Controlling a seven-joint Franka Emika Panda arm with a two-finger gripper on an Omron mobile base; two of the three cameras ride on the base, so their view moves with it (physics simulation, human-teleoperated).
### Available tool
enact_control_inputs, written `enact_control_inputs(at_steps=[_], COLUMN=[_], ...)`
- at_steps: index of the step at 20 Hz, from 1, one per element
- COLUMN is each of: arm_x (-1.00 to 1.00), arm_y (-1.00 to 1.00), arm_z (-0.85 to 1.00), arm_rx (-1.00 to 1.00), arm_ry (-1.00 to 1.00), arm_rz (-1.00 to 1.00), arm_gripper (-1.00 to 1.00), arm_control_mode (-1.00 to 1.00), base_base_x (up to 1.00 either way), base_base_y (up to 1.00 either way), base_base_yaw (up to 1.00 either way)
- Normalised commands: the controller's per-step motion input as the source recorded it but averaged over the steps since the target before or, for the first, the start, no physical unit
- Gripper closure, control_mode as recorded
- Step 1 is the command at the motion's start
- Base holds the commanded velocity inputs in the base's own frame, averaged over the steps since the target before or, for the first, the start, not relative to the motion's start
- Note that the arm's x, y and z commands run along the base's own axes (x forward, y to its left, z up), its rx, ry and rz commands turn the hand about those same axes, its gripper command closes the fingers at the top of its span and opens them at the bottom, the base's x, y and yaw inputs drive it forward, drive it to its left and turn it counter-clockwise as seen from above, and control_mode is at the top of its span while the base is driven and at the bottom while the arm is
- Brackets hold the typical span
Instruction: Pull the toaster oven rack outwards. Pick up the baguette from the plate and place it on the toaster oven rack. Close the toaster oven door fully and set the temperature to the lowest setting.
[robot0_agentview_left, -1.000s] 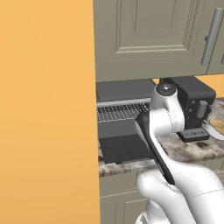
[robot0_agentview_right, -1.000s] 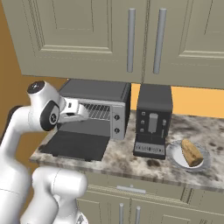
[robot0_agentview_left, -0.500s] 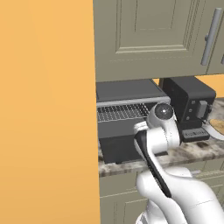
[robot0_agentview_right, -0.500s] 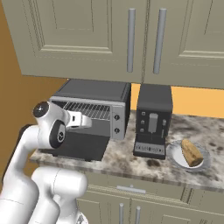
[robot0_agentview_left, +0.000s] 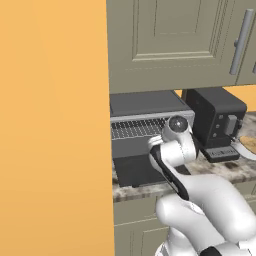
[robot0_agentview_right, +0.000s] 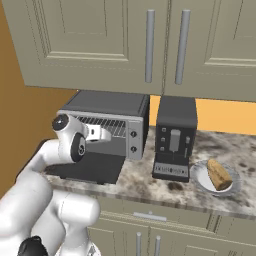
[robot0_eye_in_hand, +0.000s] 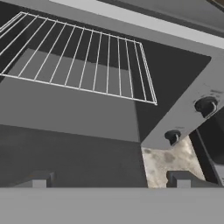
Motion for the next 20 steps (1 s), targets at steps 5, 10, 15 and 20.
enact_control_inputs(at_steps=[5, 10, 15, 20], arm_x=[0.34, 0.16, 0.17, 0.26], arm_y=[0.24, 0.33, 0.13, 0.00], arm_z=[0.00, 0.00, -0.03, -0.13], arm_rx=[-0.02, -0.07, -0.06, -0.02], arm_ry=[0.08, -0.02, -0.07, -0.01], arm_rz=[0.00, 0.00, 0.00, 0.00], arm_gripper=[-1.00, -1.00, -1.00, -1.00], arm_control_mode=[-1.00, -1.00, -1.00, -1.00], base_base_x=[0.00, 0.00, 0.00, 0.00], base_base_y=[0.00, 0.00, 0.00, 0.00], base_base_yaw=[0.00, 0.00, 0.00, 0.00])
